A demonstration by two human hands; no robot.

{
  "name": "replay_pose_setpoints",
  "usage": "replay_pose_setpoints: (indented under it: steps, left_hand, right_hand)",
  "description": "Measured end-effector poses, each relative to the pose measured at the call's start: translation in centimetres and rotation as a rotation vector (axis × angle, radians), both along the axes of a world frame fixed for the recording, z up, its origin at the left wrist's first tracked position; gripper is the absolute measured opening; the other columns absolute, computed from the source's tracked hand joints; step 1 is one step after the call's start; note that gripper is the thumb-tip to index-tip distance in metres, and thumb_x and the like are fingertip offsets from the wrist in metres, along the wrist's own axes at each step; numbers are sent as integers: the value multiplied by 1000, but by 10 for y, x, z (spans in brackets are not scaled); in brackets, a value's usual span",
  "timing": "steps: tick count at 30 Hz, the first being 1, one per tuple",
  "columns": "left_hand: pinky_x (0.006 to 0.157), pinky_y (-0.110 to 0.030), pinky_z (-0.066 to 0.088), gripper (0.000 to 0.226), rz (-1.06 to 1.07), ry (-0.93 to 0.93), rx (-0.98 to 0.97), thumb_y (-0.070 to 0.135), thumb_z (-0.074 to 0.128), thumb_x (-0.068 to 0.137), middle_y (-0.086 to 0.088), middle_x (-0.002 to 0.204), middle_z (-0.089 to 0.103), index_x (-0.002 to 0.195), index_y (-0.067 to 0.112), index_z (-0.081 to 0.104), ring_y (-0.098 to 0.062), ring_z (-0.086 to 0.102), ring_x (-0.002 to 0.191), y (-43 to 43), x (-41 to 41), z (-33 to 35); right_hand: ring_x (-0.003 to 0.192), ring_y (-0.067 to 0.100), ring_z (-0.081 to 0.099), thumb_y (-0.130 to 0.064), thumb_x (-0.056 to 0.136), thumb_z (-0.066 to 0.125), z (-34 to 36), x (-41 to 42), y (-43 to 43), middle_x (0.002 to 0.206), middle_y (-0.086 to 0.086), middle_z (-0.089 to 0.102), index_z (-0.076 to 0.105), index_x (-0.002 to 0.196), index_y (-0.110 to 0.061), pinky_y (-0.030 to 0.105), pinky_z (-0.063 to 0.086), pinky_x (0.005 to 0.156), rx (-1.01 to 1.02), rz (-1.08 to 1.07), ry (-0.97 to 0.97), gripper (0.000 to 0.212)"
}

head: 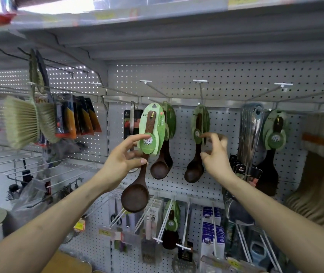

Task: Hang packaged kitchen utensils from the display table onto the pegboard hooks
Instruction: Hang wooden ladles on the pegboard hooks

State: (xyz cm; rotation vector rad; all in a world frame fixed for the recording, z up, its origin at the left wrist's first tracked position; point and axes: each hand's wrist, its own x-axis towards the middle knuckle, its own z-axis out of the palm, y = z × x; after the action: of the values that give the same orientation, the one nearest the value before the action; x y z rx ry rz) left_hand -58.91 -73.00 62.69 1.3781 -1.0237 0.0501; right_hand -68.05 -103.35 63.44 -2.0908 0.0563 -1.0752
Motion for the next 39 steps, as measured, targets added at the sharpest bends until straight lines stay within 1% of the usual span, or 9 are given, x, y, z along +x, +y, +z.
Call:
replay_pose_setpoints:
  steps: [2, 6, 10, 14, 18, 26, 30, 33, 39]
  left_hand:
    - [109, -57, 55, 74, -12, -1, -8, -5, 76, 86, 10, 145, 61, 149, 32, 59, -39, 66, 124, -2, -2, 0]
    - [103, -45, 59, 74, -30, 0, -2, -8, 75, 88, 14, 141, 62, 149, 31, 59, -24, 70, 115, -4, -8, -1]
    - [96, -34, 59, 73, -47, -30, 5, -11, 73, 91, 11, 143, 63, 149, 30, 59, -22, 71, 116, -4, -12, -1]
    - [96, -33, 57, 72, -45, -52, 11, -11, 74, 91, 9, 142, 61, 148, 31, 59, -22, 70, 117, -3, -15, 0]
    - [96, -30, 57, 69, -53, -80, -1, -7, 76, 91, 15, 133, 63, 147, 31, 60, -15, 68, 112, 2, -18, 2]
    - [97, -34, 57, 68, -82, -94, -51, -7, 75, 93, 8, 137, 62, 147, 30, 60, -24, 66, 114, 10, -14, 11]
    - [92, -32, 58, 73, -57, -113, -37, -5, 74, 95, 17, 141, 59, 152, 35, 55, -14, 67, 103, 13, -6, 14]
    - [91, -35, 57, 79, -46, -126, 22, -5, 74, 96, 20, 134, 57, 155, 43, 51, -19, 65, 96, 16, 0, 9]
    - [92, -33, 57, 79, -25, -130, 59, -3, 72, 98, -4, 143, 50, 154, 49, 51, -15, 65, 92, 16, 10, 3]
  right_hand:
    - [112, 27, 57, 13, 93, 58, 6, -6, 16, 134, -3, 29, 53, 128, -34, 45, 57, 96, -17, -56, -66, 59]
    - [116, 2, 55, 4, 98, 65, 21, -19, 51, 133, 0, 43, 55, 122, -38, 14, 50, 94, 2, 95, -151, 50]
    - [119, 3, 61, -17, 103, 68, 31, -29, 84, 130, -6, 58, 55, 127, -41, 23, 50, 101, -43, 371, -113, 36]
    - [133, 5, 55, -32, 104, 68, 35, -32, 109, 142, -20, 55, 53, 133, -48, 40, 51, 109, -96, 447, -69, 37]
    - [139, 5, 51, -21, 104, 69, 40, -29, 121, 143, -24, 56, 55, 139, -41, 47, 47, 115, -131, 429, -105, 42]
    - [138, -6, 48, -7, 101, 69, 59, -19, 134, 141, -25, 58, 57, 140, -30, 11, 40, 110, -202, 392, -129, 47]
    - [136, 0, 53, -4, 100, 68, 69, -11, 142, 140, -19, 60, 58, 140, -27, 26, 45, 113, -199, 390, -132, 47]
    - [134, 2, 55, -5, 101, 68, 72, -4, 143, 140, -18, 61, 59, 139, -28, 34, 48, 115, -187, 374, -116, 46]
    - [138, 2, 51, -11, 102, 69, 64, 12, 139, 143, -20, 58, 57, 140, -33, 32, 44, 117, -175, 325, -78, 45]
